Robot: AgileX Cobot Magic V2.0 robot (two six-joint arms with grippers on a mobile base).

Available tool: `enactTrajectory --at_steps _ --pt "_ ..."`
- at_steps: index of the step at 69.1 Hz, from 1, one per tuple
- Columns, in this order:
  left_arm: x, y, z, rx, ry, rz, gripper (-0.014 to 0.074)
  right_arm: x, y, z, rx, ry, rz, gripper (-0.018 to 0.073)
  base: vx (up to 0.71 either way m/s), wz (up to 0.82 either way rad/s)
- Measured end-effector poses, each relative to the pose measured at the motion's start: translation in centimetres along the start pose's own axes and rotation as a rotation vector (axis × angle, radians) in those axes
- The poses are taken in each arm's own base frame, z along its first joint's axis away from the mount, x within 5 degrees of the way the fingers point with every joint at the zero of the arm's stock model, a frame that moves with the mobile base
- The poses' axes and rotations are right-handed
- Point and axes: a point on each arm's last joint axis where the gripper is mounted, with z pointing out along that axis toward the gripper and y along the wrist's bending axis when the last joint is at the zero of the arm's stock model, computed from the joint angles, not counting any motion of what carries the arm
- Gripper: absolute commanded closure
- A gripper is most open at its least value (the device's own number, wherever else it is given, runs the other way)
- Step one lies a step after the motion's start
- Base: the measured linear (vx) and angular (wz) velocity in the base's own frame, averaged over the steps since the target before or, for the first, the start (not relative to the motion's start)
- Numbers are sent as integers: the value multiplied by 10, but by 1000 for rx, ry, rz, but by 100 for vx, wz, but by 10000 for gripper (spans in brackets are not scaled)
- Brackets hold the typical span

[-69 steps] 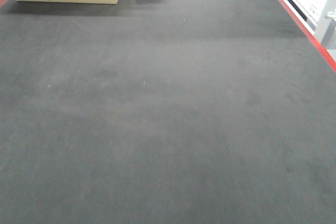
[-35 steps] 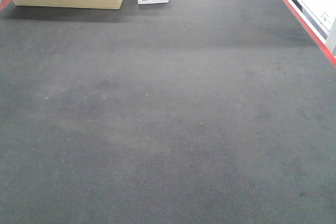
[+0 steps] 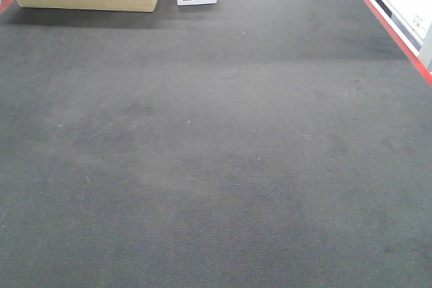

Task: Move and align brake pads A on conveyor
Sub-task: 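Turn and approach the black conveyor belt, stopping at its edge, then lower the left gripper and set its brake pad on the belt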

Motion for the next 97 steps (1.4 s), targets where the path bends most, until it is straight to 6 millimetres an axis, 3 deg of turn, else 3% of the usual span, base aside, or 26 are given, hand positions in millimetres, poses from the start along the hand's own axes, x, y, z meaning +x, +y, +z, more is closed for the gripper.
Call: enactTrajectory --at_steps 37,48,55,66,88,97 --pt "-1 0 0 0 -9 -3 601 0 0 0 0 1 0 568 0 0" --pt "-8 0 12 -3 55 -36 596 0 0 0 0 1 0 568 0 0" --pt "-24 0 30 -10 131 -86 596 0 0 0 0 1 0 568 0 0" --pt "-37 0 80 -27 320 -103 592 0 0 0 0 1 0 568 0 0" --pt "-13 3 187 -58 690 -106 585 0 0 0 0 1 0 568 0 0" --pt "2 4 218 -66 782 -107 576 0 0 0 0 1 0 568 0 0"
